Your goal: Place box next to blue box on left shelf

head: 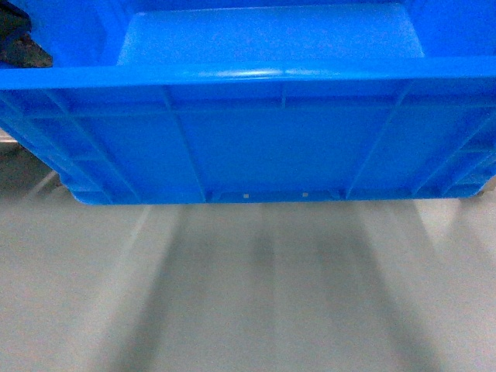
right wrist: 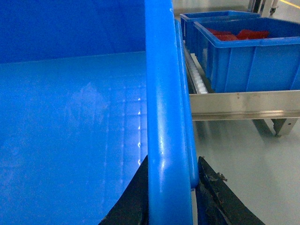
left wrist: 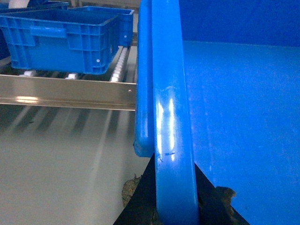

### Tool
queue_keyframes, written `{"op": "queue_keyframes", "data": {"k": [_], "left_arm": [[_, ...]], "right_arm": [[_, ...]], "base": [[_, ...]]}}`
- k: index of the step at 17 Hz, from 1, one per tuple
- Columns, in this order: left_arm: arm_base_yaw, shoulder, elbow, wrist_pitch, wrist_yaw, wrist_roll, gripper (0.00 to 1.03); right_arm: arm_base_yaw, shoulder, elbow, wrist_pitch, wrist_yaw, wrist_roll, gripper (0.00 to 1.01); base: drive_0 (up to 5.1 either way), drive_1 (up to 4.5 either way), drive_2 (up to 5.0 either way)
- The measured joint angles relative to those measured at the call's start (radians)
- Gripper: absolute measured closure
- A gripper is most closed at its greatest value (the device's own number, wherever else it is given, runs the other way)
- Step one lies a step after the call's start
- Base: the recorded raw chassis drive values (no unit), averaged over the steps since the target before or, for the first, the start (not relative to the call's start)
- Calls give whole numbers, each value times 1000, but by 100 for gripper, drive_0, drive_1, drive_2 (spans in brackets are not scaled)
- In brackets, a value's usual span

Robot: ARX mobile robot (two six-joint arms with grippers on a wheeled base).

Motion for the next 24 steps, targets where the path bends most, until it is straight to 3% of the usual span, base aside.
{"op": "queue_keyframes", "data": {"k": [3,24], "left_arm": [[0,0,0,0,0,0,95],[0,-1,0,2,0,0,95]], "right_arm": [[0,0,0,0,0,0,82],[0,0,0,4,-1,0,82]], "base": [[0,0,0],[7,415,-401]]}}
